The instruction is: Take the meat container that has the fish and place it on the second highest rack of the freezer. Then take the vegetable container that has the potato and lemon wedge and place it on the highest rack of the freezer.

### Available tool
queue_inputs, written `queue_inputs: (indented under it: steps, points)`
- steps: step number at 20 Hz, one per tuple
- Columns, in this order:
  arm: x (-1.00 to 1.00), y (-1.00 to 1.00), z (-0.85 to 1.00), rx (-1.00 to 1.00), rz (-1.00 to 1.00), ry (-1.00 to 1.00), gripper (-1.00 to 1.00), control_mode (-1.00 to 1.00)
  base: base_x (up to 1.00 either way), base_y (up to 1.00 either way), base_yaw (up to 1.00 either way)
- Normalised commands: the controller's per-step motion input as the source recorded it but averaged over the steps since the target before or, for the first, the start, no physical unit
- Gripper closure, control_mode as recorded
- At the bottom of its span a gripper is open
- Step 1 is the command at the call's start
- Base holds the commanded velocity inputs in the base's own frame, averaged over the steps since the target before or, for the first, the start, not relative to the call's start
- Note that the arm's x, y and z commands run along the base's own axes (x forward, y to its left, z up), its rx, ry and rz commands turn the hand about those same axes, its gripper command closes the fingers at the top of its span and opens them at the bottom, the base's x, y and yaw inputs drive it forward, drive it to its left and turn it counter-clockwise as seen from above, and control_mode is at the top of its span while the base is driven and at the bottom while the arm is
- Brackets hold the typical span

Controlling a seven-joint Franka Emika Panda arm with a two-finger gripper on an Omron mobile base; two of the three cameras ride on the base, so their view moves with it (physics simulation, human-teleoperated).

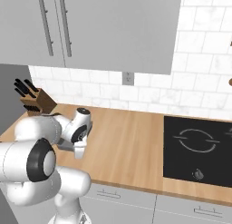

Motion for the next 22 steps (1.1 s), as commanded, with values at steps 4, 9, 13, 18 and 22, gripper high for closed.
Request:
queue_inputs:
  steps: [4,9,13,18,22]
  points:
    - [0.14,0.17,-0.19,0.0,-0.04,0.0,1.0,-1.0,0.0,0.0,0.0]
    - [0.14,0.05,-0.12,0.0,-0.03,0.0,1.0,-1.0,0.0,0.0,0.0]
    - [0.0,-0.08,-0.01,0.0,-0.07,0.0,1.0,-1.0,0.0,0.0,0.0]
    - [-0.51,-0.12,0.5,0.02,-0.18,-0.14,1.0,-1.0,0.0,0.0,0.0]
    - [-0.41,0.0,0.62,0.0,-0.11,-0.23,1.0,-1.0,0.0,0.0,0.0]
